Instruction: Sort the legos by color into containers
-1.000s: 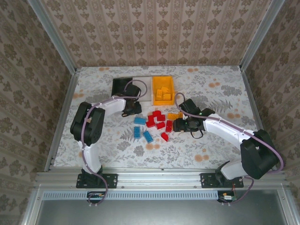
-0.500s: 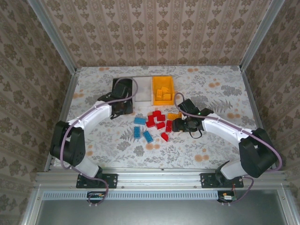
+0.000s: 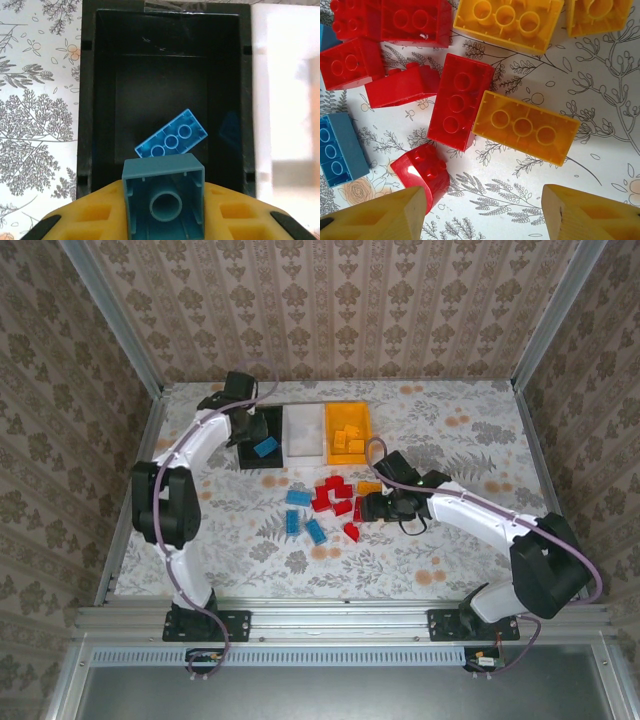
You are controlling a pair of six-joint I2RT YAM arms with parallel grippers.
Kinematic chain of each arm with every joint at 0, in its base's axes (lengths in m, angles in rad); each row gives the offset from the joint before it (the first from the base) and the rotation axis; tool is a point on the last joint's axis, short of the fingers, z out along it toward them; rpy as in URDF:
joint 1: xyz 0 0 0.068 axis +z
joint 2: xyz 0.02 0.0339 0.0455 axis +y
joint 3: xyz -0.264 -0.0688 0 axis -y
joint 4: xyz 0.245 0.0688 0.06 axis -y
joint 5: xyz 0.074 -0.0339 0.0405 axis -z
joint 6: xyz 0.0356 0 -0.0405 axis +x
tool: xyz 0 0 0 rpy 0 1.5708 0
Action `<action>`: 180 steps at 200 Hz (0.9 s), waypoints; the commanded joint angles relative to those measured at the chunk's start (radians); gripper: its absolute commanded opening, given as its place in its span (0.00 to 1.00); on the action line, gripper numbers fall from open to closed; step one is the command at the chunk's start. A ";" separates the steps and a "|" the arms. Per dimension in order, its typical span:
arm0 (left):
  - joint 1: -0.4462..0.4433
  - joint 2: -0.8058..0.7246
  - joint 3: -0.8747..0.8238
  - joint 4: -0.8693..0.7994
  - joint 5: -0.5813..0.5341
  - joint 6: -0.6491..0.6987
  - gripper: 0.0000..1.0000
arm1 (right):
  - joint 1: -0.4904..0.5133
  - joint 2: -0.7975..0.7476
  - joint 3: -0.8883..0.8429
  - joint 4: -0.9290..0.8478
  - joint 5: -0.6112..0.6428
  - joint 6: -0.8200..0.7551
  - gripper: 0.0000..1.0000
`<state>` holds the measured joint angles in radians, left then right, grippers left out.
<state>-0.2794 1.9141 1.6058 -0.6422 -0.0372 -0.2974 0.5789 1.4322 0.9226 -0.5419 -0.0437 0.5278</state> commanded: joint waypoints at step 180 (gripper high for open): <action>-0.257 -0.432 -0.446 -0.129 0.073 -0.045 0.64 | 0.055 -0.018 0.000 -0.017 0.028 0.055 0.64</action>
<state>-0.4339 1.5455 1.2850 -0.7025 0.0303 -0.2825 0.6159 1.4181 0.9127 -0.5491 -0.0330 0.5587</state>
